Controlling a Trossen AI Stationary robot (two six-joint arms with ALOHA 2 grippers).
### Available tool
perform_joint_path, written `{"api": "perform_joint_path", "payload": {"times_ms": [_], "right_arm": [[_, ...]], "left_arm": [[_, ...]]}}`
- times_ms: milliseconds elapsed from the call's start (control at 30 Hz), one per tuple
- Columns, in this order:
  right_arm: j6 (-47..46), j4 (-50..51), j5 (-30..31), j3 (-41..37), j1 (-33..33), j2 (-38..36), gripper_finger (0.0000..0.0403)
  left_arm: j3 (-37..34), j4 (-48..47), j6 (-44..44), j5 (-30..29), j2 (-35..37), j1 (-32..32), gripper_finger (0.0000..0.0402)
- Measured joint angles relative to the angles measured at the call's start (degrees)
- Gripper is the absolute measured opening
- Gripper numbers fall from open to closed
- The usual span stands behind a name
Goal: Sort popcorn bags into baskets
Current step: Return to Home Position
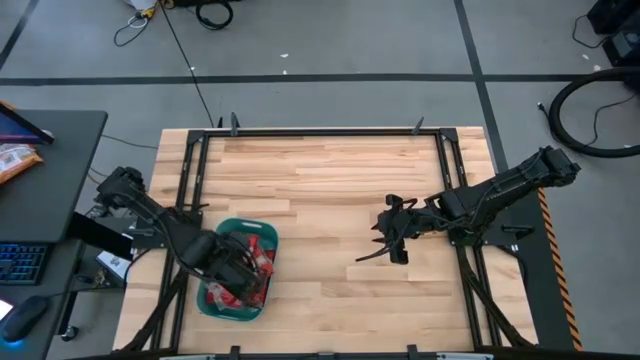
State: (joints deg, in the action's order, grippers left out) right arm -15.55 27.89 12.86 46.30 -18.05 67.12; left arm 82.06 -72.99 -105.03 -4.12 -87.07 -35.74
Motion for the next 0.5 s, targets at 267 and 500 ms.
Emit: {"api": "perform_joint_path", "payload": {"times_ms": [267, 500], "right_arm": [[-0.05, -2.16, -8.78, 0.68, 5.97, -4.04, 0.0162], [3.23, -2.49, -13.11, 0.68, 15.37, -10.65, 0.0161]], "left_arm": [[0.88, -0.03, 13.52, -19.68, 6.81, 4.16, 0.0085], [-6.27, 6.02, 28.19, -22.83, 15.59, 13.50, 0.0029]]}}
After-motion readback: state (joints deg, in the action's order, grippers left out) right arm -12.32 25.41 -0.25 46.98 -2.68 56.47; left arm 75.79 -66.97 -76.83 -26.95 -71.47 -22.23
